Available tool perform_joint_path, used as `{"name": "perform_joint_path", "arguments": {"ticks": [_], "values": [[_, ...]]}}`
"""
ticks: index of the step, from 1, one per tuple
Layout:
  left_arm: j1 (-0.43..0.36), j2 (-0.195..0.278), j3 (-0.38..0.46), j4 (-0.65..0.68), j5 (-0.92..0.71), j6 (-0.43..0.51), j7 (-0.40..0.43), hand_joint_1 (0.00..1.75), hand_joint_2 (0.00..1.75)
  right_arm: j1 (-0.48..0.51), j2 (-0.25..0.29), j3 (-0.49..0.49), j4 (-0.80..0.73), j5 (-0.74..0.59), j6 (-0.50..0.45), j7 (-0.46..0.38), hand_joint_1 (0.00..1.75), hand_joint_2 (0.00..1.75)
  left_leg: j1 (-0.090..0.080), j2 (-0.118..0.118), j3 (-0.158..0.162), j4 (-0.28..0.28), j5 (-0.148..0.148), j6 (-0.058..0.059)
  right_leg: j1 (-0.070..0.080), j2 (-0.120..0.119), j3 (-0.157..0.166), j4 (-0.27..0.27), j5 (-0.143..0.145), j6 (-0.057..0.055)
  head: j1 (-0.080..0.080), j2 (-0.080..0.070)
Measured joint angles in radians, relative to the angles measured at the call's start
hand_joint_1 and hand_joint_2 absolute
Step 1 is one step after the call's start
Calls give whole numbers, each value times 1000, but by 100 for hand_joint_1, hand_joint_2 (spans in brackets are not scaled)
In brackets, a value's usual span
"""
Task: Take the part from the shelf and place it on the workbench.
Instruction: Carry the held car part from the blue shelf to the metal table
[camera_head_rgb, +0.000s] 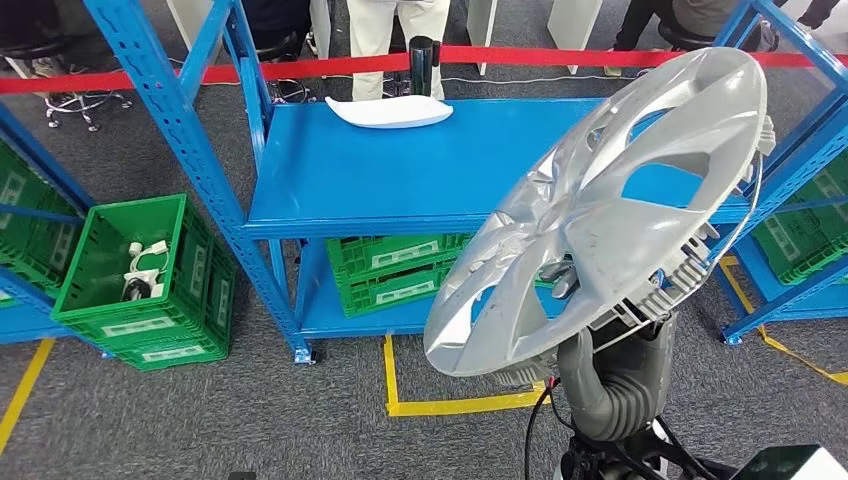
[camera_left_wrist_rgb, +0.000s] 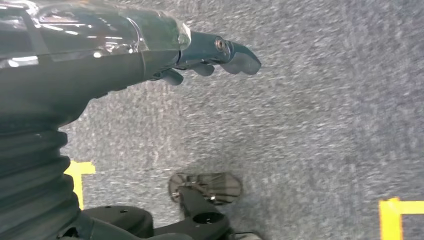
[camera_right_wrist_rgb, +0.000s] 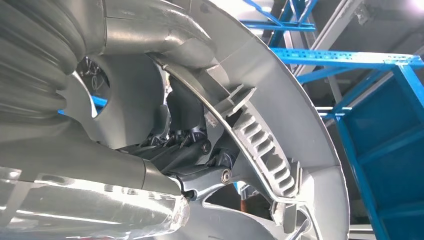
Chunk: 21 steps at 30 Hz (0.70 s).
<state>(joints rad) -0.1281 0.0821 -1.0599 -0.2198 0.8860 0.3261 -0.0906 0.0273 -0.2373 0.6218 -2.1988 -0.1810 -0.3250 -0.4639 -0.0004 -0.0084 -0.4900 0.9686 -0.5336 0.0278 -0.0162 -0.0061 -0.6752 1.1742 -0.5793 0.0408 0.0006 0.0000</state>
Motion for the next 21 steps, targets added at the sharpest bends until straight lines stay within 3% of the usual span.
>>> {"name": "perform_joint_path", "arguments": {"ticks": [1,2,3,4,6,8,9,11,13,14,16,18,19,21], "values": [[1,-1,0,0,-1,0,0,0,175,0,0,0,0,0,0,0,175,175,-4,0,-14,0,11,2,0,0,-12,66,-34,0,4,0],[1,-2,0,0,-1,0,-1,0,175,1,0,0,0,0,0,0,175,175,-7,1,-28,1,21,4,1,1,-15,116,-47,-1,8,0],[2,-2,0,0,-2,0,-1,0,175,1,0,0,0,-1,0,0,175,175,-12,2,-41,1,31,5,2,1,-4,130,-37,-6,11,0],[2,-3,0,0,-2,0,-1,0,175,2,0,0,0,-2,0,0,175,175,-16,3,-52,2,40,5,5,1,25,106,-12,-13,13,0],[2,-4,0,0,-3,0,-2,0,175,1,0,0,0,-6,-1,0,175,175,-23,5,-66,2,54,5,16,3,121,-34,37,-37,18,0],[2,-8,0,-2,-4,1,-2,0,175,-1,0,0,0,-9,-1,0,175,175,-25,8,-75,3,65,0,28,2,208,-179,47,-62,16,0],[1,-11,0,-3,-4,1,-2,0,175,-1,0,-1,0,-9,-1,0,175,175,-24,10,-80,4,70,-5,33,2,225,-214,43,-70,15,0],[2,-14,0,-5,-6,2,-3,0,175,-4,0,-1,-1,-10,-1,0,175,175,-22,14,-89,5,81,-16,35,1,229,-237,44,-75,18,0],[2,-15,0,-6,-7,4,-3,0,175,-5,0,-2,0,-15,-1,0,175,175,-21,13,-103,27,63,-28,29,-3,225,-252,55,-75,20,0],[2,-15,0,-6,-7,5,-3,0,175,-6,0,-2,0,-18,-1,0,175,175,-19,11,-119,63,32,-35,25,-5,220,-258,61,-74,15,0],[2,-15,0,-6,-8,8,-3,0,175,-6,-1,-4,0,-24,-1,0,175,175,-8,6,-167,191,-50,-49,23,-6,203,-253,69,-74,2,0],[3,-15,0,-6,-9,9,-3,0,175,-5,-1,-6,0,-28,-1,0,175,175,1,6,-197,290,-89,-60,22,-8,186,-242,74,-71,-7,0],[4,-15,0,-6,-9,9,-3,0,175,-4,-1,-8,0,-29,-2,0,175,175,4,7,-187,289,-78,-64,21,-8,179,-235,75,-70,-9,0],[4,-14,0,-6,-9,10,-3,0,175,-3,-1,-9,0,-29,-2,0,175,175,9,8,-119,186,-23,-67,19,-8,167,-219,73,-66,-15,0]]}}
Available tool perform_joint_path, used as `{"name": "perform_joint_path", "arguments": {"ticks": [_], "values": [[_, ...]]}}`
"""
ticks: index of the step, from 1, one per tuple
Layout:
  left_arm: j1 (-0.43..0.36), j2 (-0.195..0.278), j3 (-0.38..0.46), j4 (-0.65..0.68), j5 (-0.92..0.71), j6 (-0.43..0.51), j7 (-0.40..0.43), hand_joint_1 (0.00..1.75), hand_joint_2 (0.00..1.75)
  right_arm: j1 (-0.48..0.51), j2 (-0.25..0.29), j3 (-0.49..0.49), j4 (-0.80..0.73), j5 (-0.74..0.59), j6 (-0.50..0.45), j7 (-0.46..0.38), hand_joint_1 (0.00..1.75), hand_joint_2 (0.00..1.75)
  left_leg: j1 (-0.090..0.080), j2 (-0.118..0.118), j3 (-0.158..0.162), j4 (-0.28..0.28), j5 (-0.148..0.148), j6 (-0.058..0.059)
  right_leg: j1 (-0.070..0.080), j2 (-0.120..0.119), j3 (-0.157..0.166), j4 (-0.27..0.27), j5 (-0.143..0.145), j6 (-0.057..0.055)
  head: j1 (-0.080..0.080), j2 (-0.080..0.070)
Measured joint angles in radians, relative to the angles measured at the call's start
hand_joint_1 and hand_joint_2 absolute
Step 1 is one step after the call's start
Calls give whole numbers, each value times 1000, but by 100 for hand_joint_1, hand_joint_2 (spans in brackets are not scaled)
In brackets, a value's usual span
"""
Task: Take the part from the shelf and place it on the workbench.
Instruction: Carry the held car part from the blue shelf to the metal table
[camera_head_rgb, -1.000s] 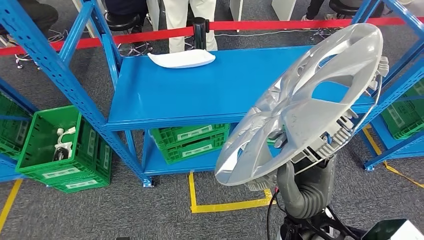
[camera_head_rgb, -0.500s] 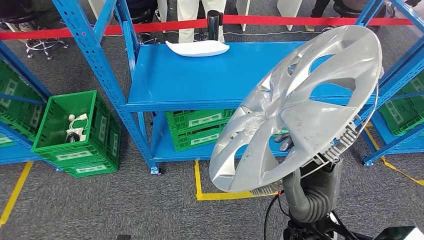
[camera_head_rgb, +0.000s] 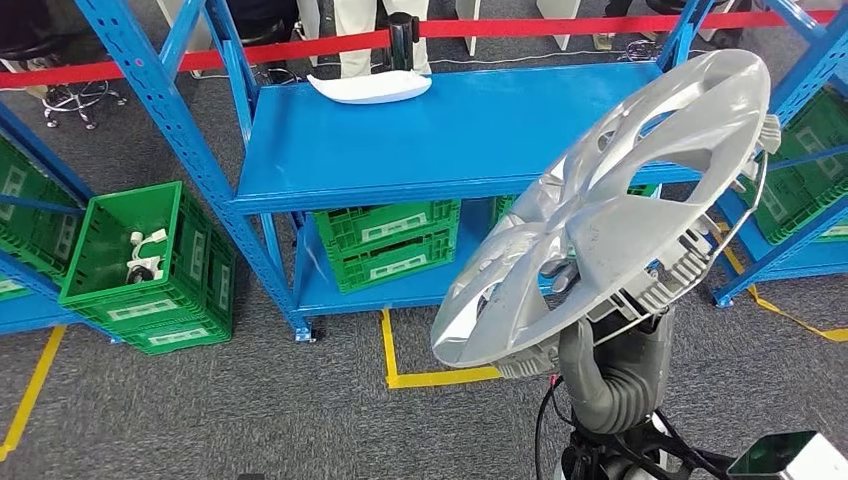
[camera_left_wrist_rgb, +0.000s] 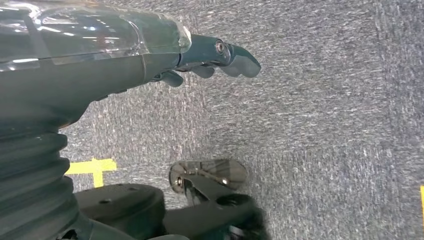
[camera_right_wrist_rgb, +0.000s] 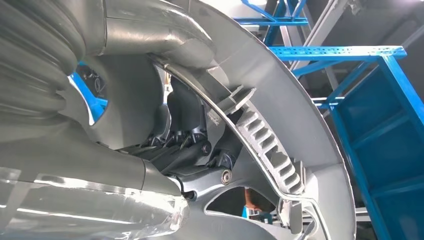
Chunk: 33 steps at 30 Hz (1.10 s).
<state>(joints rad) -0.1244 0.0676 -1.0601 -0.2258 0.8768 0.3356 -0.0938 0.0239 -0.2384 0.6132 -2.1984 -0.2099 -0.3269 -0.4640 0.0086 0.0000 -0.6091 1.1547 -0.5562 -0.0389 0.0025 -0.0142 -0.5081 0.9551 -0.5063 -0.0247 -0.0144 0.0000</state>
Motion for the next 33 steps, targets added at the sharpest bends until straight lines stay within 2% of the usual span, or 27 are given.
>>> {"name": "perform_joint_path", "arguments": {"ticks": [2,3,6,8,10,12,13,14,15,16,17,19,20,21,23,24,25,27,28,29,30,31,32,33], "values": [[-1,0,0,0,0,0,0,0,175,0,0,0,0,0,0,0,175,175,-1,1,72,-120,25,6,-2,0,-10,13,-3,8,-4,0],[-1,0,0,0,0,0,0,0,175,0,0,0,0,0,0,0,175,175,-4,2,90,-152,27,11,-2,0,-14,18,-3,13,-4,0],[1,1,0,0,-1,1,1,0,175,0,0,0,-1,0,0,0,175,175,-8,3,89,-162,26,27,-1,0,-21,23,2,26,-3,0],[0,1,0,0,-2,2,2,0,175,-1,-1,-3,-1,2,0,1,175,175,-4,2,86,-168,32,40,-2,4,-28,37,-11,37,-2,0],[0,0,0,0,-2,4,4,0,175,-2,-3,-6,-1,9,0,4,175,175,0,3,83,-172,38,52,-6,9,-61,118,-65,48,5,0],[0,-1,0,0,-4,5,4,0,175,-3,-5,-8,-1,20,-2,9,175,175,-1,2,79,-172,41,56,-9,10,-115,251,-132,55,14,0],[1,-1,0,0,-4,6,4,0,175,-4,-7,-9,0,27,-2,12,175,175,-1,1,77,-171,42,56,-10,10,-138,308,-153,57,17,0],[2,-2,0,0,-5,6,4,0,175,-4,-8,-9,0,33,-3,15,175,175,-1,-1,76,-171,42,56,-11,10,-149,335,-156,58,19,0],[2,-2,0,0,-6,6,4,0,175,-5,-9,-9,0,39,-4,18,175,175,-1,-5,75,-171,43,56,-12,10,-145,331,-144,58,21,0],[2,-3,0,0,-7,6,4,0,175,-7,-9,-9,0,44,-5,20,175,175,0,-10,76,-170,44,55,-13,12,-125,289,-114,57,23,0],[2,-4,0,0,-8,6,4,0,175,-9,-9,-9,0,48,-6,23,175,175,0,-16,77,-169,43,53,-15,17,-92,218,-72,56,24,0],[0,-6,0,0,-10,6,4,0,175,-12,-10,-10,0,52,-6,27,175,175,1,-31,75,-167,43,45,-20,51,-31,86,-19,55,26,0],[-2,-7,0,-1,-10,6,5,0,175,-13,-11,-12,-1,53,-7,29,175,175,1,-39,69,-164,45,39,-22,64,-17,50,-12,53,27,0],[-3,-7,0,-1,-11,6,5,0,175,-14,-12,-13,0,54,-8,32,175,175,1,-47,61,-161,47,31,-22,73,-15,39,-16,50,27,0],[-3,-8,0,-2,-12,6,8,0,175,-15,-16,-16,0,54,-8,35,175,175,3,-63,48,-158,54,18,-19,62,-19,36,-18,40,26,0],[-1,-8,0,-2,-12,6,9,0,175,-16,-17,-17,0,54,-9,37,175,175,3,-61,44,-155,53,13,-20,52,-20,36,-17,35,23,0],[-1,-8,0,-2,-12,6,10,0,175,-16,-18,-17,0,55,-9,38,175,175,2,-48,38,-144,43,8,-20,42,-20,35,-15,30,18,0],[-2,-7,0,-2,-12,6,12,0,175,-17,-19,-17,-1,58,-9,39,175,175,1,-11,4,-75,-2,2,-18,21,-20,32,-12,18,5,0],[-2,-7,0,-2,-12,5,13,0,175,-16,-20,-17,-1,60,-10,39,175,175,1,1,-25,-12,-35,1,-15,12,-21,32,-12,15,-1,0],[-2,-8,0,-2,-12,5,13,0,175,-16,-20,-17,-1,62,-11,39,175,175,1,4,-57,55,-62,1,-11,1,-22,32,-12,12,-5,0],[-1,-8,0,-2,-12,5,14,0,175,-14,-21,-17,-1,63,-12,40,175,175,0,4,-81,105,-77,2,-7,-9,-22,32,-13,10,-7,0],[1,-8,0,-2,-12,5,16,0,175,-13,-21,-17,0,64,-13,40,175,175,-1,5,-90,125,-73,6,-1,-19,-22,32,-14,8,-8,0],[2,-9,0,-2,-12,4,18,0,175,-11,-22,-17,0,64,-14,41,175,175,-4,7,-79,104,-49,13,4,-27,-21,32,-14,7,-8,0],[2,-9,0,-2,-12,3,20,0,175,-11,-22,-17,0,65,-15,41,175,175,-8,13,-51,49,-12,23,9,-33,-19,32,-15,6,-8,0]]}}
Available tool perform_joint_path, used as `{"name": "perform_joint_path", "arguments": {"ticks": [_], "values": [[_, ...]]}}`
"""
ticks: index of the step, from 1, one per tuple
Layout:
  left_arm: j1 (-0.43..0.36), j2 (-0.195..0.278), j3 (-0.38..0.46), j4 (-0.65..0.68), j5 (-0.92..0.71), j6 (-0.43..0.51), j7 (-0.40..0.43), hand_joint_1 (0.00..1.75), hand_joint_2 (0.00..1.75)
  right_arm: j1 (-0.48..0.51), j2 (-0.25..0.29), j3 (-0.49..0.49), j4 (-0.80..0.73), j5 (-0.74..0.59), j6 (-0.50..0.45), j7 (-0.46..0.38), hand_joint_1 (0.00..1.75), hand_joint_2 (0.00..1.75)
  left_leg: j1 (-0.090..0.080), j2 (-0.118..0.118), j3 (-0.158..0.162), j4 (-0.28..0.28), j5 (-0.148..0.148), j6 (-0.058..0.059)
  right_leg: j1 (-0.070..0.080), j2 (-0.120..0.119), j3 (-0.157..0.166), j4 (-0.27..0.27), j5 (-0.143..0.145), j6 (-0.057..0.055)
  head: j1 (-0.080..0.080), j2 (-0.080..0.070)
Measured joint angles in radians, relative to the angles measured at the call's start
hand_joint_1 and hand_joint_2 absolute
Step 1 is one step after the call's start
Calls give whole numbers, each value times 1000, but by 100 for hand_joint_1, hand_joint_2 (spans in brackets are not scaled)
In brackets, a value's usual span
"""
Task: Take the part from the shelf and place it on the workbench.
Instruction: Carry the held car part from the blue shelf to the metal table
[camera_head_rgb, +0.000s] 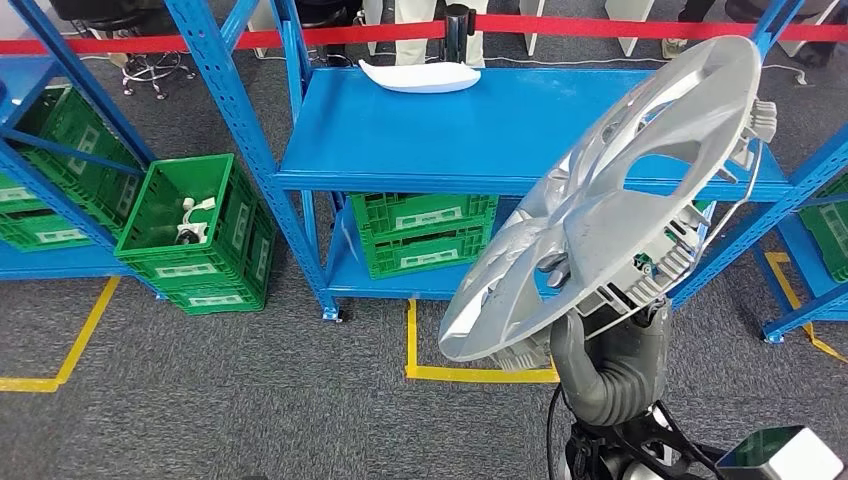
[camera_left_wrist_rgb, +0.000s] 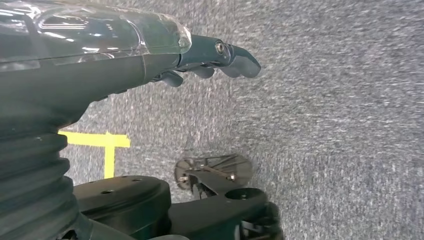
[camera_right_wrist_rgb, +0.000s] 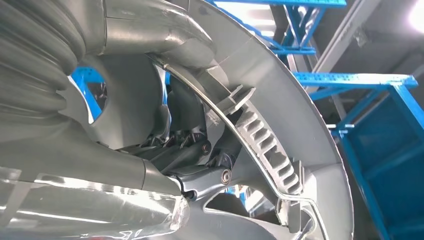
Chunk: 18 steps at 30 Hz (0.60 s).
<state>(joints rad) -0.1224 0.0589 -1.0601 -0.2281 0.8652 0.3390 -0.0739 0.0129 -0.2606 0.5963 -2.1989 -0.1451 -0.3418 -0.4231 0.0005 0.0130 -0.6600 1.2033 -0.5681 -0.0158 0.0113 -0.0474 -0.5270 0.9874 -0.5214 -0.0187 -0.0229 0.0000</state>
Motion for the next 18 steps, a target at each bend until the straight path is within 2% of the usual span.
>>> {"name": "perform_joint_path", "arguments": {"ticks": [2,4,6,7,8,9,11,12,13,14,15,16,18], "values": [[-1,1,0,0,0,-1,2,0,175,0,-1,0,0,3,0,0,175,175,-15,31,61,-125,56,24,6,-11,3,0,-2,-1,1,0],[-3,3,0,0,0,-2,4,0,175,1,-1,0,0,7,-1,0,175,175,-28,49,89,-187,66,41,9,-26,0,1,-3,1,2,0],[-2,3,0,1,0,-2,5,0,175,2,-2,0,0,10,-1,1,175,175,-29,35,91,-200,63,45,11,-46,-2,1,-3,5,1,0],[-1,3,0,0,0,-3,5,0,175,2,-2,0,0,10,-1,2,175,175,-25,25,93,-206,67,45,11,-46,-2,5,-8,9,1,0],[-1,2,0,0,0,-3,5,0,175,2,-2,0,-1,11,-1,3,175,175,-20,16,94,-213,71,45,10,-35,-7,17,-19,14,2,0],[-1,1,0,0,0,-3,4,0,175,2,-2,0,-1,13,-1,4,175,175,-15,5,95,-219,76,46,6,-15,-20,53,-44,21,5,0],[-2,-3,0,0,0,-4,2,0,175,2,-4,0,-1,18,-1,7,175,175,-10,-14,95,-222,82,48,-4,28,-71,175,-111,35,16,0],[-2,-5,0,0,0,-4,2,0,175,2,-4,0,-1,19,-2,9,175,175,-8,-24,94,-222,83,48,-9,38,-100,243,-138,42,22,0],[-1,-7,0,0,0,-4,1,0,175,2,-5,0,-1,20,-2,10,175,175,-7,-34,94,-221,84,46,-13,41,-117,283,-147,46,25,0],[0,-9,0,0,0,-4,1,0,175,2,-6,0,0,21,-2,12,175,175,-6,-43,94,-220,85,45,-17,42,-121,292,-139,50,28,0],[0,-10,0,0,0,-4,1,0,175,2,-6,1,0,21,-2,13,175,175,-4,-53,94,-219,86,43,-20,44,-108,264,-113,53,31,0],[0,-10,0,0,0,-4,0,0,175,2,-6,1,0,21,-3,14,175,175,-2,-63,94,-216,85,40,-24,48,-82,206,-76,56,33,0],[0,-11,0,0,0,-4,0,0,175,2,-6,1,0,22,-3,15,175,175,2,-82,89,-206,83,30,-33,81,-21,73,-21,61,37,0]]}}
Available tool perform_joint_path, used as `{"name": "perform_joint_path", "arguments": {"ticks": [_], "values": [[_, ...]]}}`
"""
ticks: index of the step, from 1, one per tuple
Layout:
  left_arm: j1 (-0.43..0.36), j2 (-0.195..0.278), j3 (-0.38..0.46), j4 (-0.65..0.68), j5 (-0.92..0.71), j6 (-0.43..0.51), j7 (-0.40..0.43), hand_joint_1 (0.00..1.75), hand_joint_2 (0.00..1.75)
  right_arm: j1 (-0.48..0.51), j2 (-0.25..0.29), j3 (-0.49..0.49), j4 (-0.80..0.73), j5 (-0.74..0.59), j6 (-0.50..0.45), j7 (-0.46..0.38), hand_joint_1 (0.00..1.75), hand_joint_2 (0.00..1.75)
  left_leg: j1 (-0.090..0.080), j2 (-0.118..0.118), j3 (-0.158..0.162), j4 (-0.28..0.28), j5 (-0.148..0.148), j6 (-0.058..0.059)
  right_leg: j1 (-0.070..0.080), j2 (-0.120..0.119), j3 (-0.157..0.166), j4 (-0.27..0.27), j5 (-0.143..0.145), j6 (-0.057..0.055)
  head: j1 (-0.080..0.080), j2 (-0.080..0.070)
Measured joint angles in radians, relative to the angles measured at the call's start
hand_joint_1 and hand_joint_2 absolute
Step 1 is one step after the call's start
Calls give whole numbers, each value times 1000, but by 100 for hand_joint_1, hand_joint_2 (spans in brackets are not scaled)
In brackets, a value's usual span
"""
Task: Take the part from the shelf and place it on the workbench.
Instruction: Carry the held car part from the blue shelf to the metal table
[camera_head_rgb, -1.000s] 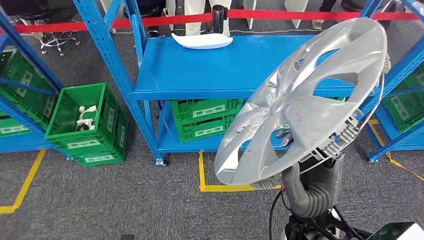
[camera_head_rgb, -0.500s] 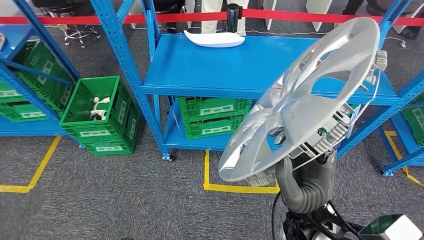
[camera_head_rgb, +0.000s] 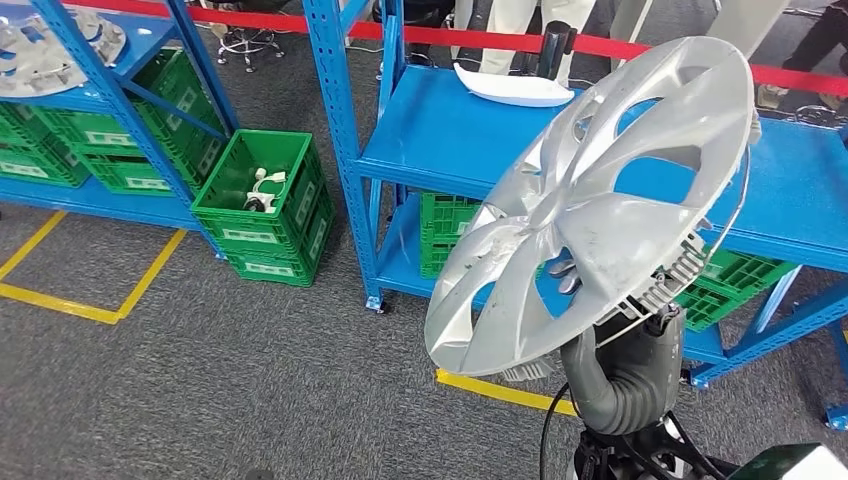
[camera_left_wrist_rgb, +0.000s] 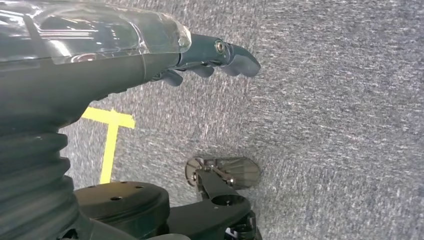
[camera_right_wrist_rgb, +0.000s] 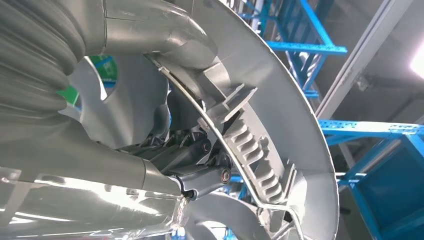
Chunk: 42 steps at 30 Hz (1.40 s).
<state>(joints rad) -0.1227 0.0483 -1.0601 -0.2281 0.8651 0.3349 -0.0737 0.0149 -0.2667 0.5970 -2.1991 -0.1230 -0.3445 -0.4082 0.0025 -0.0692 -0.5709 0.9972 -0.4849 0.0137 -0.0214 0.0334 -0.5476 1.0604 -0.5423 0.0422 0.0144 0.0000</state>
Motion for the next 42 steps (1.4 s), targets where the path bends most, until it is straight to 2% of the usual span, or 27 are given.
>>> {"name": "perform_joint_path", "arguments": {"ticks": [2,4,6,8,9,10,11,12,13,15,17,18,20,22,24,26,27,28,30,31,33,34,35,37,39,41,42], "values": [[0,0,0,0,0,0,0,0,175,0,0,0,-1,1,0,0,175,175,0,-16,-12,8,2,-14,-3,27,24,-58,11,-8,1,0],[2,0,0,0,0,0,0,0,175,0,-1,0,-1,1,0,1,175,175,2,-30,-21,9,7,-25,-1,17,20,-60,13,-24,-3,0],[4,1,0,0,0,0,1,0,175,-1,-2,0,-1,1,0,1,175,175,1,1,-35,29,-8,-34,-1,-2,19,-63,18,-38,-12,0],[2,2,0,0,0,0,2,0,175,-2,-3,0,-2,3,0,2,175,175,1,57,-79,122,-66,-42,0,-26,18,-65,22,-49,-25,0],[1,1,0,0,0,0,3,0,175,-1,-3,0,-2,3,0,2,175,175,3,72,-111,189,-99,-45,2,-38,17,-65,22,-51,-31,0],[1,1,0,0,0,0,4,0,175,-1,-4,0,-2,4,0,2,175,175,6,75,-139,250,-124,-47,3,-50,16,-65,21,-52,-34,0],[2,0,0,0,0,0,5,0,175,-1,-4,0,-2,4,0,3,175,175,6,75,-154,285,-132,-47,5,-62,15,-65,21,-53,-36,0],[3,0,0,0,0,0,6,0,175,-1,-4,0,-2,5,-1,3,175,175,6,75,-150,283,-120,-46,6,-72,15,-65,21,-53,-37,0],[3,-1,0,0,0,0,6,0,175,-1,-4,0,-1,5,-1,4,175,175,6,78,-127,244,-92,-43,7,-82,16,-65,20,-52,-38,0],[2,0,0,0,0,0,6,0,175,-2,-4,0,-2,6,-1,7,175,175,-3,117,-53,111,-33,-30,11,-97,18,-64,18,-48,-39,0],[-1,-1,0,0,0,0,3,0,175,-3,-4,0,-2,7,-1,11,175,175,-14,151,-12,27,-15,-20,15,-113,17,-62,15,-40,-40,0],[-2,-1,0,0,0,0,1,0,175,-5,-4,0,-2,7,0,13,175,175,-19,151,-10,18,-19,-18,16,-123,17,-62,14,-35,-39,0],[-2,-2,0,0,2,0,-3,0,175,-11,-4,1,-3,7,0,17,175,175,-18,126,-13,12,-14,-10,14,-138,19,-60,8,-25,-39,0],[-2,-2,0,0,3,0,-8,0,175,-17,-4,1,-3,8,1,18,175,175,-13,100,-13,6,-7,2,9,-106,4,-18,-27,-16,-34,0],[-4,-5,0,0,4,0,-12,0,175,-20,-4,1,-3,8,2,18,175,175,-11,75,-14,4,-3,10,5,-55,-47,102,-92,-10,-21,0],[-2,-9,0,0,4,0,-13,0,175,-21,-5,1,-2,8,2,19,175,175,-13,48,-13,4,-2,13,5,-39,-98,213,-128,-8,-9,0],[-1,-10,0,0,5,0,-14,0,175,-22,-5,2,-1,8,2,21,175,175,-13,35,-13,5,-1,13,6,-36,-105,224,-117,-8,-6,0],[0,-11,0,0,5,0,-16,0,175,-23,-5,2,1,8,2,22,175,175,-14,22,-12,6,-1,13,6,-34,-96,196,-88,-10,-3,0],[0,-12,0,0,6,0,-23,0,175,-30,-5,2,2,8,3,25,175,175,-14,2,-10,8,-2,11,5,-12,-45,70,-11,-19,3,0],[0,-13,0,0,7,0,-27,0,175,-33,-5,3,3,8,4,25,175,175,-15,-7,-11,10,-2,9,5,2,-21,12,15,-24,4,0],[0,-16,0,0,8,0,-31,0,175,-39,-5,4,3,8,6,26,175,175,-14,-20,-20,13,1,0,6,20,3,-47,25,-33,6,0],[1,-16,0,0,8,0,-31,0,175,-41,-5,4,3,8,6,26,175,175,-12,-26,-24,13,3,-6,7,15,4,-55,24,-35,6,0],[3,-16,0,0,9,0,-31,0,175,-43,-5,4,3,8,6,27,175,175,-11,-25,-28,13,2,-11,6,7,6,-61,25,-40,7,0],[4,-14,0,0,9,0,-31,0,175,-46,-4,5,3,8,6,27,175,175,-13,20,-43,41,-21,-24,2,-11,11,-73,31,-50,0,0],[2,-14,0,0,9,0,-31,0,175,-48,-4,6,3,8,6,27,175,175,-8,71,-95,143,-78,-40,0,-33,14,-79,33,-55,-16,0],[1,-14,0,0,9,0,-31,0,175,-48,-5,6,5,8,6,27,175,175,6,75,-155,259,-121,-54,0,-56,14,-79,32,-55,-28,0],[2,-14,0,0,9,0,-31,0,175,-48,-5,6,6,8,6,28,175,175,11,75,-166,279,-118,-59,-2,-67,15,-78,30,-52,-31,0]]}}
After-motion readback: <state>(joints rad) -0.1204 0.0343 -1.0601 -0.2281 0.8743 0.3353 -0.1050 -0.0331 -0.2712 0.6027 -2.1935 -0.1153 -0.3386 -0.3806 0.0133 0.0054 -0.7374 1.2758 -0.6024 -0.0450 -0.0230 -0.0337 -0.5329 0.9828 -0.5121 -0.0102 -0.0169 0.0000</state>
